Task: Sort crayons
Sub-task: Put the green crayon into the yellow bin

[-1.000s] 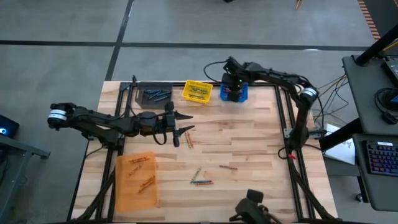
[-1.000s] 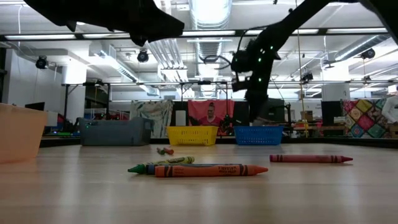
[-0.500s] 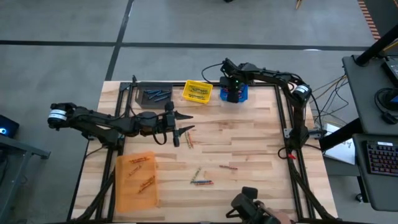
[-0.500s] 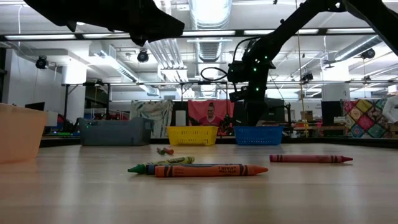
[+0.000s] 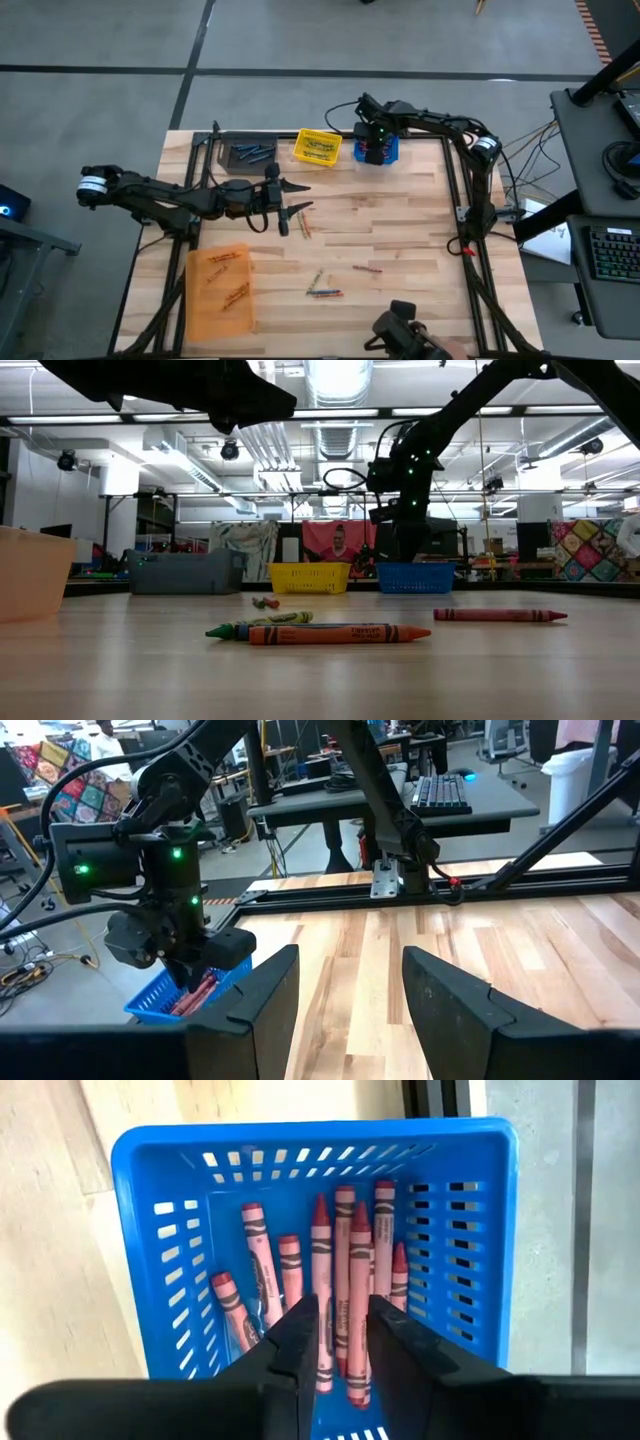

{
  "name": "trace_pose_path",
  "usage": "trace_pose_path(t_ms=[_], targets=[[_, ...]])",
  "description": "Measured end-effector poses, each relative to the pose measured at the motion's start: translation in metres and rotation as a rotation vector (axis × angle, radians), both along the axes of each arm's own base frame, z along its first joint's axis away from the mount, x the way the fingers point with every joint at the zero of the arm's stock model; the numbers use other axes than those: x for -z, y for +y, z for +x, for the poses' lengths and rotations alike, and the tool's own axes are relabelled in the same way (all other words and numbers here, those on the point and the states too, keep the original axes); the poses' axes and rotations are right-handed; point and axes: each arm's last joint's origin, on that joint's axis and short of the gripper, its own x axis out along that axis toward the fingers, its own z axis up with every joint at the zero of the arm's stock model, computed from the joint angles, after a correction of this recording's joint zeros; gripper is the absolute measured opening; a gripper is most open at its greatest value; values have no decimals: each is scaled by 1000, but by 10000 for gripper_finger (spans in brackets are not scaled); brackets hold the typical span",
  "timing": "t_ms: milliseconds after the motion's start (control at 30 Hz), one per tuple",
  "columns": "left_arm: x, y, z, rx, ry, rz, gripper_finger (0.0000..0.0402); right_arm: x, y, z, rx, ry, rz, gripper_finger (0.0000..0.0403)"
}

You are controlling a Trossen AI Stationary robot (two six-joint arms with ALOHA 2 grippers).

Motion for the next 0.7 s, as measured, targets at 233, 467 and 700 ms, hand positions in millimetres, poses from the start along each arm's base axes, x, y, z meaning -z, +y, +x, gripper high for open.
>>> trace_pose_path(t_ms=[233,467,700], targets=[[2,0,0,-2,17,-17,162,-25,7,-6,74,-55,-23,72],[9,0,-1,-8,82,-63,162,-79,38,-16,130,-222,30,70],[20,0,-4,-25,188,-138,162,-119,98,-29,111,-379,74,69]])
